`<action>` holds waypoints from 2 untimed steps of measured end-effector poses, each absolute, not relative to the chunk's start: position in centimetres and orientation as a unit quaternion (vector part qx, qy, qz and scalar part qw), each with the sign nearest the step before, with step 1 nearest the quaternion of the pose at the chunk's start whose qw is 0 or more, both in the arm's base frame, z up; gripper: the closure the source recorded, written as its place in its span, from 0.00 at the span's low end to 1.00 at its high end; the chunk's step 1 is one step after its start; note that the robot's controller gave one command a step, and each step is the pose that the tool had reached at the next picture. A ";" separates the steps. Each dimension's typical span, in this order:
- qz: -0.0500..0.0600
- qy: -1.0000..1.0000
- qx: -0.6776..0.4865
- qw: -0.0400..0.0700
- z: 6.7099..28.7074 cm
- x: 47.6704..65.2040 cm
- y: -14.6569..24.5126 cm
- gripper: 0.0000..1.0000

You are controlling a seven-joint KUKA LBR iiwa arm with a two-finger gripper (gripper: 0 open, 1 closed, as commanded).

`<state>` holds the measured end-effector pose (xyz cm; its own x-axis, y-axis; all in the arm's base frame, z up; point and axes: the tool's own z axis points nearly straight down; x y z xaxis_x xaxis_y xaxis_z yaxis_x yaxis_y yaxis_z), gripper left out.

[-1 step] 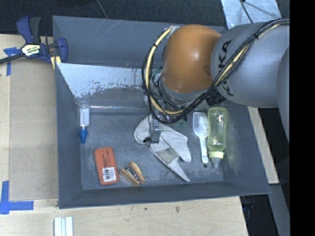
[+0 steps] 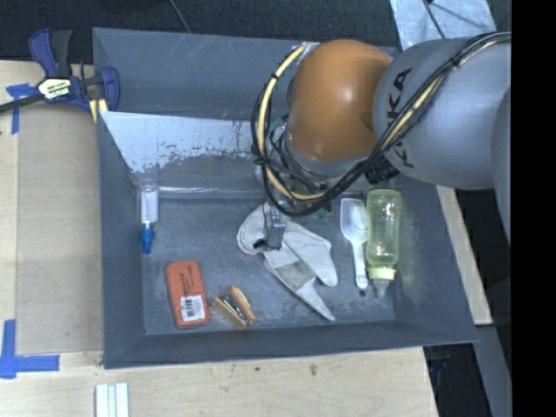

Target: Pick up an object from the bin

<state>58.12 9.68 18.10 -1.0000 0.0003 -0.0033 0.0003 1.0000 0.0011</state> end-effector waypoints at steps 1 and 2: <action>0.001 1.000 -0.012 0.005 13.0 57.8 6.1 0.00; 0.000 0.998 -0.062 0.002 8.9 59.7 3.4 0.00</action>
Offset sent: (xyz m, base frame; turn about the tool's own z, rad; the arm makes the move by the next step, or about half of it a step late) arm 0.0184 -0.0649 -0.0963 -0.1281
